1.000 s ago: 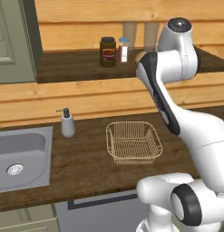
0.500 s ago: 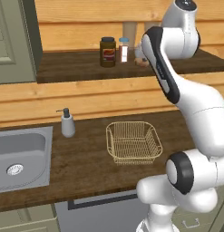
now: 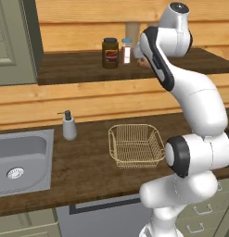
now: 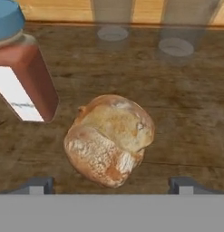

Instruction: Open the cabinet, pick up the bread from the cabinet and place it in the basket. Then move the basket to the dining counter.

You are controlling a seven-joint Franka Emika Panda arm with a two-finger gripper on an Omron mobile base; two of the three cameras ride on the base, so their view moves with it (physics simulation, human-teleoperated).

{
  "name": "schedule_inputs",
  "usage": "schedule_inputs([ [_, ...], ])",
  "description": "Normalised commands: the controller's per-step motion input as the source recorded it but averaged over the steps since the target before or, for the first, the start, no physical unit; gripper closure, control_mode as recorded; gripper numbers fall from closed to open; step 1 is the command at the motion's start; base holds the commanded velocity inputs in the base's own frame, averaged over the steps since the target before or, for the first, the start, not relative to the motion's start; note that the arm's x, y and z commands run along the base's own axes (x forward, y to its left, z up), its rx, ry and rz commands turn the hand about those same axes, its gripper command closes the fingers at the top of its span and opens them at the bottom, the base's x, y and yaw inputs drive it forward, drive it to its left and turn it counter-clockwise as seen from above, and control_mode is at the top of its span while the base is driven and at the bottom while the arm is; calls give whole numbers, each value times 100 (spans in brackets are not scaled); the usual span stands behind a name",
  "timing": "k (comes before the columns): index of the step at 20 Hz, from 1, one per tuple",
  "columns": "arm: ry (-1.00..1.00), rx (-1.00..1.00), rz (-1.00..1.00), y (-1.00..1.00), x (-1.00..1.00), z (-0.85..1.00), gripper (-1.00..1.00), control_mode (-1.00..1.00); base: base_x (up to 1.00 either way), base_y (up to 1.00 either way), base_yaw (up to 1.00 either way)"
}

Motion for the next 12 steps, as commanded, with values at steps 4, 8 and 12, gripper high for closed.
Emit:
schedule_inputs([
  [4,8,0,0,-14,58,-8,-100,-100,0,0,0],
  [8,3,0,1,-5,39,0,-100,-100,0,0,0],
  [12,3,0,0,0,-1,-3,-100,-100,0,0,0],
])
